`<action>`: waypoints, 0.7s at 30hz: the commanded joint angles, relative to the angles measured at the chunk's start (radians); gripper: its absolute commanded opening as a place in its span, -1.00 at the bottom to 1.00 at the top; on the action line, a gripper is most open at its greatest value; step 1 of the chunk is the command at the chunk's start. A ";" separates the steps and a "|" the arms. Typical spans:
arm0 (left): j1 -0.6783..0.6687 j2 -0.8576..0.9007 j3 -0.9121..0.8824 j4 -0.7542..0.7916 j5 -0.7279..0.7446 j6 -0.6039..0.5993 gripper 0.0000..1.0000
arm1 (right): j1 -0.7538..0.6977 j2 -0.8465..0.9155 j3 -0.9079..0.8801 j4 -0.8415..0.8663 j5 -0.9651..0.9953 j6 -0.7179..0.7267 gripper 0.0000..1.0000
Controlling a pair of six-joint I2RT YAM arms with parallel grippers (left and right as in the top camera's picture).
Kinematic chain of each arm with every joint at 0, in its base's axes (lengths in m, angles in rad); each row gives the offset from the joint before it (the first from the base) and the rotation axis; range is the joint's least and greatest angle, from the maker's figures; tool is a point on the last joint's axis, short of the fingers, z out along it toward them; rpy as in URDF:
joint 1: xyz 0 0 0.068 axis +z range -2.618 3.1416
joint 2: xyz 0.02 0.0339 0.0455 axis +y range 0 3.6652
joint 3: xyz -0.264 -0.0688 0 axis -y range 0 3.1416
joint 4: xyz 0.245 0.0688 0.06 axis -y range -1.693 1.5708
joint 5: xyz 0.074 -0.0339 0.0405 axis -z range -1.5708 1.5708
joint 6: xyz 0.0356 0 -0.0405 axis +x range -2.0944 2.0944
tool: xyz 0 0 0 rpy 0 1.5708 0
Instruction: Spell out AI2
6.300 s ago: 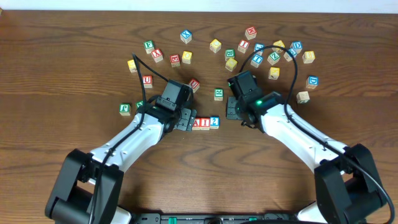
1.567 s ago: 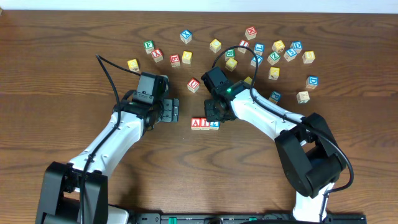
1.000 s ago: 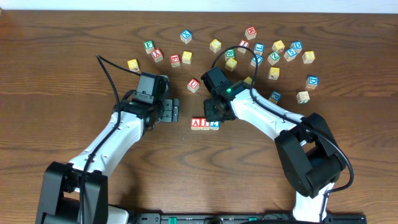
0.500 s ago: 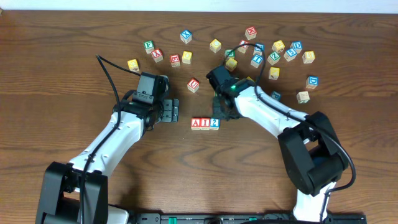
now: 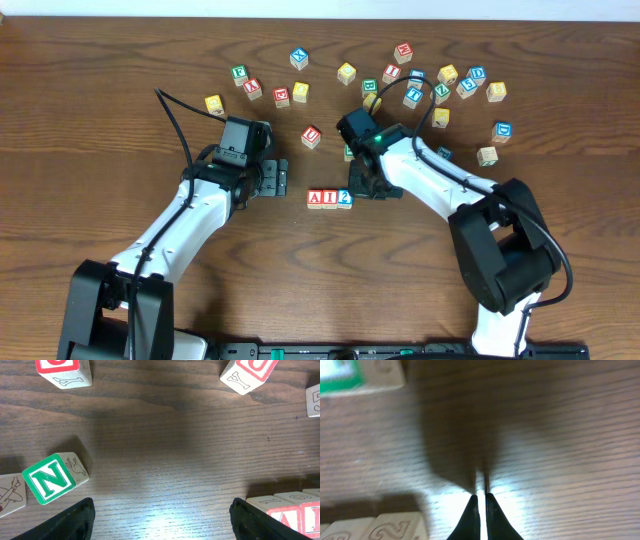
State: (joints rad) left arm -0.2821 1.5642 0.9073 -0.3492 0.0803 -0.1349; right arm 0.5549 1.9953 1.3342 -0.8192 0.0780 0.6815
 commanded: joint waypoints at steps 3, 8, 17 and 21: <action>0.003 -0.016 0.007 -0.005 0.006 -0.009 0.70 | 0.015 0.008 0.020 -0.001 -0.026 0.019 -0.98; 0.003 -0.016 0.007 -0.005 0.006 -0.009 0.70 | 0.016 0.008 0.020 0.009 -0.040 0.000 -0.98; 0.003 -0.016 0.007 -0.005 0.006 -0.009 0.70 | 0.019 0.008 0.020 0.050 -0.074 -0.048 -0.98; 0.003 -0.016 0.007 -0.005 0.006 -0.009 0.70 | 0.028 0.008 0.020 0.061 -0.074 -0.066 -0.98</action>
State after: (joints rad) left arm -0.2821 1.5642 0.9073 -0.3492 0.0803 -0.1349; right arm 0.5678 1.9949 1.3342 -0.7631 0.0132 0.6418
